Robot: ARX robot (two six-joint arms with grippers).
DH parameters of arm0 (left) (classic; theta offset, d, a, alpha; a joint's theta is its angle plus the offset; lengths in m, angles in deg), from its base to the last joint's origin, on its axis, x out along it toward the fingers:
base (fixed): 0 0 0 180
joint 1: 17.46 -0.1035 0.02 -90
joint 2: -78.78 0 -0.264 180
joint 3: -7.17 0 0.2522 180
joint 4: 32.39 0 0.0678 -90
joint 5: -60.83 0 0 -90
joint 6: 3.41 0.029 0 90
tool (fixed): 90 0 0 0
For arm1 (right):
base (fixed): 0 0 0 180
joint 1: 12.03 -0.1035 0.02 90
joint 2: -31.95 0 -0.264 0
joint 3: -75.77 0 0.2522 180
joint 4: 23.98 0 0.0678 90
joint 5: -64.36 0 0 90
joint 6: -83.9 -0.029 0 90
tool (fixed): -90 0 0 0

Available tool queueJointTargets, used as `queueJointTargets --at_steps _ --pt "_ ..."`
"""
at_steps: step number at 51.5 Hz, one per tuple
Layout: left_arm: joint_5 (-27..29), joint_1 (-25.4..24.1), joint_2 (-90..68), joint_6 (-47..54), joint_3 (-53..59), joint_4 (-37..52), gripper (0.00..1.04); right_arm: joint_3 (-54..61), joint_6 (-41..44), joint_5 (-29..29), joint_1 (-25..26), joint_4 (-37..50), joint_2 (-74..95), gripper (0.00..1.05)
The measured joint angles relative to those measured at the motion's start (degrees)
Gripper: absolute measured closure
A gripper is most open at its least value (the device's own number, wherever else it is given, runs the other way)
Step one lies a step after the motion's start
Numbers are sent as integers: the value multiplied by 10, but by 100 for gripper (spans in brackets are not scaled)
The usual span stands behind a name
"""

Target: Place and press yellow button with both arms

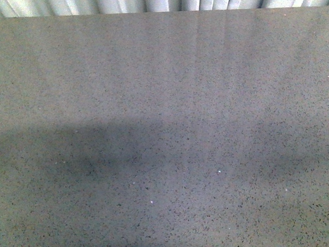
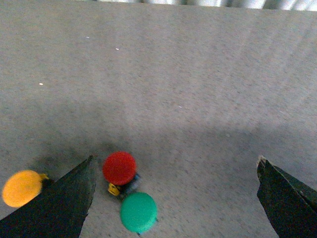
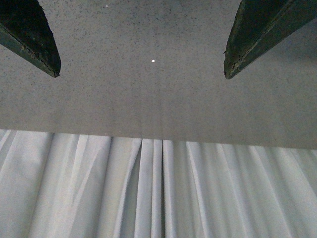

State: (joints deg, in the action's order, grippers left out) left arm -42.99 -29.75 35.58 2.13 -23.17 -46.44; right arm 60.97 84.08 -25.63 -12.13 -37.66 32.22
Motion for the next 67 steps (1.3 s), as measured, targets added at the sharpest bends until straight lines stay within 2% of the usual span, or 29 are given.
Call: queueJointTargets --at_steps 10,24,52,67 --pt "20 -76 -169 17 -19 145 9 0 0 0 0 0 0 9" --pt "25 -164 -341 42 -53 251 9 0 0 0 0 0 0 9" --pt "36 -191 -494 45 -46 339 9 0 0 0 0 0 0 9" --pt "35 -195 -523 45 -52 351 9 0 0 0 0 0 0 9"
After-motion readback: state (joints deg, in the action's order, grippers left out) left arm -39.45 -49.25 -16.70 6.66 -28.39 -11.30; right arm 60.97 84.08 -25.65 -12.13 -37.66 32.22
